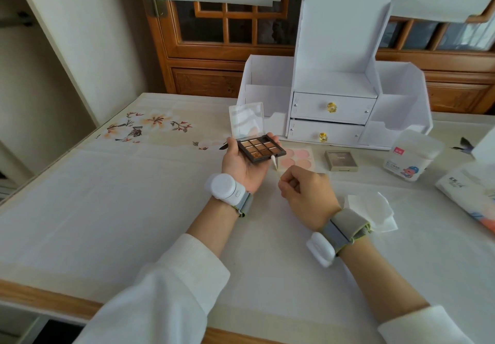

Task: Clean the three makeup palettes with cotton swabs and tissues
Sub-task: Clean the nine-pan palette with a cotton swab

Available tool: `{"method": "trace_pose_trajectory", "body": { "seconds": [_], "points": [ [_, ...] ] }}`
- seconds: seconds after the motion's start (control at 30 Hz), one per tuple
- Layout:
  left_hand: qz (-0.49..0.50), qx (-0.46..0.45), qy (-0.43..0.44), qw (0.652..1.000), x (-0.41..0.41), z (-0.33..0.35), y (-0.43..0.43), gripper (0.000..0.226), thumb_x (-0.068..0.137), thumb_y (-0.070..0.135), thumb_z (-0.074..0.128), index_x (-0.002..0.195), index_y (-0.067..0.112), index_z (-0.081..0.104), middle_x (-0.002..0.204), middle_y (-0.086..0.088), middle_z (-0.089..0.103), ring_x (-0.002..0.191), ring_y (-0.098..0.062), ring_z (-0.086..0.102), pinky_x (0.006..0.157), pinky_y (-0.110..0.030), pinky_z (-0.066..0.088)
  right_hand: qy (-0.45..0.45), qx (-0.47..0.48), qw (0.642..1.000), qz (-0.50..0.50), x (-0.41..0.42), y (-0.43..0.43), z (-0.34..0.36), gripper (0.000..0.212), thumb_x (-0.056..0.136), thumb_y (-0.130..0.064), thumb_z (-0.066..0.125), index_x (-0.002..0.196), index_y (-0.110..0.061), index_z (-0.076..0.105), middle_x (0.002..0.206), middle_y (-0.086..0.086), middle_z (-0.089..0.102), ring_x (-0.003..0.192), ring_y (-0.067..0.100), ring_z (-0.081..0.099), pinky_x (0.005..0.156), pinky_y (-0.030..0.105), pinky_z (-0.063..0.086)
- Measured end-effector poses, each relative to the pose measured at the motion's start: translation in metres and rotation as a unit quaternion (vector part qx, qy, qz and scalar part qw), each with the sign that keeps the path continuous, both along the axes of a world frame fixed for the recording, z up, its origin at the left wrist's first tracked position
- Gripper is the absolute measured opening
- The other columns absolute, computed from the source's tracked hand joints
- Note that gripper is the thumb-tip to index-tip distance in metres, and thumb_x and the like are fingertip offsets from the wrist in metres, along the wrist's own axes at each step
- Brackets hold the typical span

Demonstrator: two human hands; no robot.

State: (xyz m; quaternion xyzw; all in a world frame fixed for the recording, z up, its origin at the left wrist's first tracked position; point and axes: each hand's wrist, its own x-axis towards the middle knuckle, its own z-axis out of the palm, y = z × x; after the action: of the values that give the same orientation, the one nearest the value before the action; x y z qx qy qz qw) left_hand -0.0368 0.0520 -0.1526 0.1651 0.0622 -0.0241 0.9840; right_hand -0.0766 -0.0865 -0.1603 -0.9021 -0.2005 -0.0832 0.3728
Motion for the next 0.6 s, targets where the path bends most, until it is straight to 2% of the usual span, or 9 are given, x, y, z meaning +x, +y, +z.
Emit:
{"method": "trace_pose_trajectory", "body": {
  "seconds": [0.1, 0.17, 0.27, 0.4, 0.5, 0.6],
  "points": [
    [-0.004, 0.027, 0.008, 1.000, -0.0001, -0.0011, 0.0007, 0.076, 0.097, 0.056, 0.014, 0.133, -0.006, 0.038, 0.104, -0.026, 0.054, 0.095, -0.037, 0.055, 0.100, -0.047, 0.039, 0.004, -0.007, 1.000, 0.030, -0.0031, 0.0035, 0.0001, 0.007, 0.083, -0.004, 0.057, 0.080, -0.007, 0.063, 0.067, 0.002, 0.064, 0.061, 0.013, 0.052, 0.059, 0.014, 0.039],
    [-0.002, 0.027, 0.003, 1.000, 0.0007, -0.0014, 0.0011, 0.078, 0.097, 0.057, 0.014, 0.141, -0.005, 0.030, 0.104, -0.026, 0.054, 0.095, -0.036, 0.055, 0.098, -0.047, 0.041, -0.001, -0.008, 1.000, 0.021, -0.0015, 0.0025, 0.0008, 0.007, 0.083, -0.004, 0.057, 0.081, -0.006, 0.063, 0.069, 0.006, 0.065, 0.062, 0.016, 0.052, 0.060, 0.018, 0.040],
    [0.003, 0.017, 0.000, 1.000, 0.0001, -0.0010, 0.0003, 0.075, 0.097, 0.056, 0.015, 0.144, -0.001, 0.028, 0.104, -0.026, 0.054, 0.095, -0.036, 0.055, 0.094, -0.048, 0.042, -0.006, -0.004, 1.000, 0.004, -0.0007, 0.0000, 0.0021, 0.007, 0.084, -0.005, 0.056, 0.082, -0.005, 0.063, 0.071, 0.010, 0.066, 0.066, 0.021, 0.055, 0.066, 0.031, 0.045],
    [0.002, 0.028, 0.008, 1.000, 0.0003, -0.0021, 0.0005, 0.076, 0.097, 0.057, 0.014, 0.142, -0.002, 0.032, 0.102, -0.025, 0.054, 0.093, -0.035, 0.055, 0.101, -0.047, 0.038, -0.011, -0.006, 0.999, 0.037, -0.0036, 0.0031, 0.0017, 0.007, 0.084, -0.003, 0.056, 0.082, -0.005, 0.063, 0.070, 0.007, 0.064, 0.064, 0.020, 0.053, 0.064, 0.027, 0.042],
    [-0.007, 0.023, 0.016, 1.000, -0.0018, 0.0003, 0.0001, 0.078, 0.096, 0.059, 0.018, 0.135, -0.005, 0.039, 0.100, -0.024, 0.056, 0.091, -0.034, 0.055, 0.098, -0.045, 0.041, -0.043, 0.005, 0.999, 0.016, -0.0008, 0.0013, 0.0003, 0.007, 0.084, -0.003, 0.056, 0.082, -0.005, 0.062, 0.069, 0.008, 0.064, 0.064, 0.023, 0.054, 0.062, 0.029, 0.041],
    [-0.022, 0.060, 0.021, 0.998, -0.0076, 0.0039, -0.0033, 0.070, 0.097, 0.058, 0.022, 0.117, -0.002, 0.053, 0.103, -0.024, 0.059, 0.090, -0.034, 0.057, 0.090, -0.044, 0.048, -0.102, 0.028, 0.994, -0.016, 0.0038, -0.0018, 0.0002, 0.007, 0.084, -0.004, 0.056, 0.081, -0.004, 0.062, 0.065, 0.004, 0.057, 0.060, 0.022, 0.049, 0.052, 0.024, 0.032]
  ]
}}
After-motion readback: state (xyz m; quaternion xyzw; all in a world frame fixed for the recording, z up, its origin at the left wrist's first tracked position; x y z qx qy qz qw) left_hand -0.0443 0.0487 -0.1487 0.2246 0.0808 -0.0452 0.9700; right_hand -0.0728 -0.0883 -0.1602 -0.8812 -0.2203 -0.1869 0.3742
